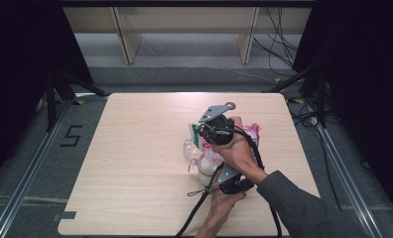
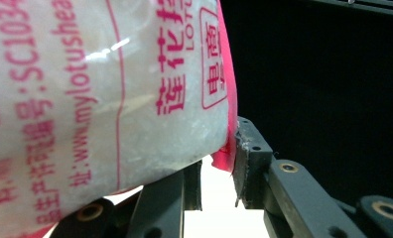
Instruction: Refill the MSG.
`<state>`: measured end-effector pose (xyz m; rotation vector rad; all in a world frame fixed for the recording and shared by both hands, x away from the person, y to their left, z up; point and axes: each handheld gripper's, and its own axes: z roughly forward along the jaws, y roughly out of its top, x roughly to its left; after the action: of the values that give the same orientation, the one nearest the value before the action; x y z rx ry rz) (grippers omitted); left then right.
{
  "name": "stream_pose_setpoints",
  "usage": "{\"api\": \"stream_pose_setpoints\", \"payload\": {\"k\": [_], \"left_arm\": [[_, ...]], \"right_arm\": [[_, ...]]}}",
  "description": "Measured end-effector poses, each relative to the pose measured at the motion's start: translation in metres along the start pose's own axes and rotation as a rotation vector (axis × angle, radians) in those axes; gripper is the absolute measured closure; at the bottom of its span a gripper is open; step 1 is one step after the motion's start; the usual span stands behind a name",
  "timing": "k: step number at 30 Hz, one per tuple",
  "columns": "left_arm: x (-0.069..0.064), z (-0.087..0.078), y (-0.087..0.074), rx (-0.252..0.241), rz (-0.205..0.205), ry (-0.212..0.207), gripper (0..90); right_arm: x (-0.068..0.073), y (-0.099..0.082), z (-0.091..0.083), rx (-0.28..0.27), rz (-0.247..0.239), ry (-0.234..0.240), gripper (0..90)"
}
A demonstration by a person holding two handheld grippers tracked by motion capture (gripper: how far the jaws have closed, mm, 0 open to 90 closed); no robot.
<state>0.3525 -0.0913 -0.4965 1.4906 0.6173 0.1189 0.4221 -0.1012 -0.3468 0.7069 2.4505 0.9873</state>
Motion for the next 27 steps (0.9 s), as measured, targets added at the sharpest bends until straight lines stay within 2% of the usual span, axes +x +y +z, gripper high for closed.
{"api": "stream_pose_setpoints", "payload": {"k": [6, 8, 9, 12, 13, 14, 19, 20, 22, 23, 24, 25, 27], "left_arm": [[0.0, 0.001, -0.001, 0.002, 0.003, 0.006, 75.1], [-0.002, 0.003, -0.002, -0.017, -0.028, 0.005, 75.1], [-0.002, 0.004, -0.002, -0.014, -0.022, 0.01, 75.1], [-0.004, 0.005, -0.004, -0.022, -0.038, 0.015, 75.1], [-0.004, 0.005, -0.004, -0.012, -0.023, 0.028, 75.1], [-0.003, 0.005, -0.004, -0.012, -0.029, 0.02, 75.1], [-0.005, 0.006, -0.006, 0.009, -0.031, 0.034, 75.1], [-0.005, 0.006, -0.006, 0.014, -0.028, 0.03, 75.0], [-0.001, 0.003, -0.007, 0.059, 0.016, 0.047, 74.8], [-0.001, 0.004, -0.008, 0.049, 0.012, 0.043, 74.7], [-0.003, 0.005, -0.009, 0.032, -0.019, 0.045, 74.7], [-0.001, 0.003, -0.009, 0.049, -0.001, 0.049, 74.7], [-0.001, 0.003, -0.011, 0.056, 0.002, 0.053, 74.6]], "right_arm": [[-0.002, 0.0, -0.002, 0.002, 0.01, 0.004, 90.0], [-0.002, -0.001, -0.002, -0.005, 0.01, -0.002, 90.0], [-0.003, -0.002, -0.003, -0.008, 0.01, -0.004, 90.0], [-0.004, -0.003, -0.004, -0.01, 0.019, 0.0, 90.0], [-0.006, -0.004, -0.005, -0.009, 0.003, -0.013, 90.0], [-0.006, -0.004, -0.007, -0.014, 0.017, 0.006, 90.0], [-0.007, -0.007, -0.009, -0.035, 0.027, 0.001, 90.0], [-0.008, -0.008, -0.01, -0.027, 0.033, 0.014, 90.0], [-0.008, -0.009, -0.011, -0.039, 0.036, 0.006, 90.0], [-0.009, -0.01, -0.012, -0.042, 0.048, 0.008, 90.0], [-0.01, -0.01, -0.013, -0.039, 0.048, 0.016, 90.0], [-0.01, -0.011, -0.014, -0.053, 0.046, 0.008, 90.0], [-0.012, -0.012, -0.016, -0.061, 0.049, 0.018, 90.0]]}}
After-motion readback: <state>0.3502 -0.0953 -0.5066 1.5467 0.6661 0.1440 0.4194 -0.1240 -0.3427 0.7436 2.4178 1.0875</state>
